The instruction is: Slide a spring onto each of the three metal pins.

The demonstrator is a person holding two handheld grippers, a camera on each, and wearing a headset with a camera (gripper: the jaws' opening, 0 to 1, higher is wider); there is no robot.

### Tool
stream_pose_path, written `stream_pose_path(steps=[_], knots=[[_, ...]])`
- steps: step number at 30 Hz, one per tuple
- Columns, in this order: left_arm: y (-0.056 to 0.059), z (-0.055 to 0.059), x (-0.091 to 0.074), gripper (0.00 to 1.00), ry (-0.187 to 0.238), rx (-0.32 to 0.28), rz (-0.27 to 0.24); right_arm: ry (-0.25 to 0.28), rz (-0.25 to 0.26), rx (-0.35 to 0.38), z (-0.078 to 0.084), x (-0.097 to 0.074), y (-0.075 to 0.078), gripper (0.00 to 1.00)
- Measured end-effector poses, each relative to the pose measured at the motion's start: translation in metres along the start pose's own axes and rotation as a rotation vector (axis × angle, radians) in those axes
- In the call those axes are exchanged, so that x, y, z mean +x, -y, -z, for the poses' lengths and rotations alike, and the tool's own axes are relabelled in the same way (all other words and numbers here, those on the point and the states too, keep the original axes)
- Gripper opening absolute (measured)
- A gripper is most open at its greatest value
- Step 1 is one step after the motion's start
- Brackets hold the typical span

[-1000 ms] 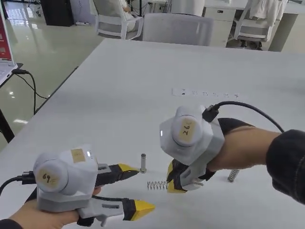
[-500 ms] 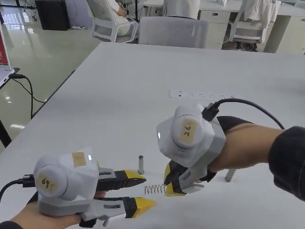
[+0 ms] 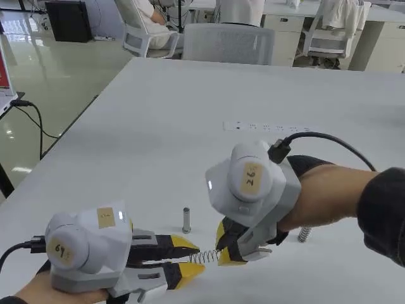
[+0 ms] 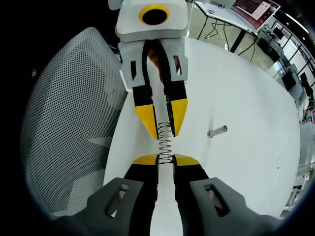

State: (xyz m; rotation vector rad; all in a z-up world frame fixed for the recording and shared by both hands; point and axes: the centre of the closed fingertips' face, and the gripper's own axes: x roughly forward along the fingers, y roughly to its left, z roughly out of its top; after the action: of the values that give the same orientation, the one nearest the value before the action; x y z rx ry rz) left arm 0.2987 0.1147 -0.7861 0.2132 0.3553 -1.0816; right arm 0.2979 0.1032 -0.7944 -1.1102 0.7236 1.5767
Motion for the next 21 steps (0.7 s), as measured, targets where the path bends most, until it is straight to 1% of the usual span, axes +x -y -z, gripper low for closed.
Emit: stream_pose_path(steps=[9,21], knots=[[0.0,0.0,0.001,0.09,-0.005,0.01,0.003,0.002,0.002,0.001,0.0,-0.003,-0.001,0.13],[0.0,0.001,0.0,0.09,-0.011,0.019,-0.006,0.016,0.015,-0.005,-0.01,-0.012,-0.002,0.13]])
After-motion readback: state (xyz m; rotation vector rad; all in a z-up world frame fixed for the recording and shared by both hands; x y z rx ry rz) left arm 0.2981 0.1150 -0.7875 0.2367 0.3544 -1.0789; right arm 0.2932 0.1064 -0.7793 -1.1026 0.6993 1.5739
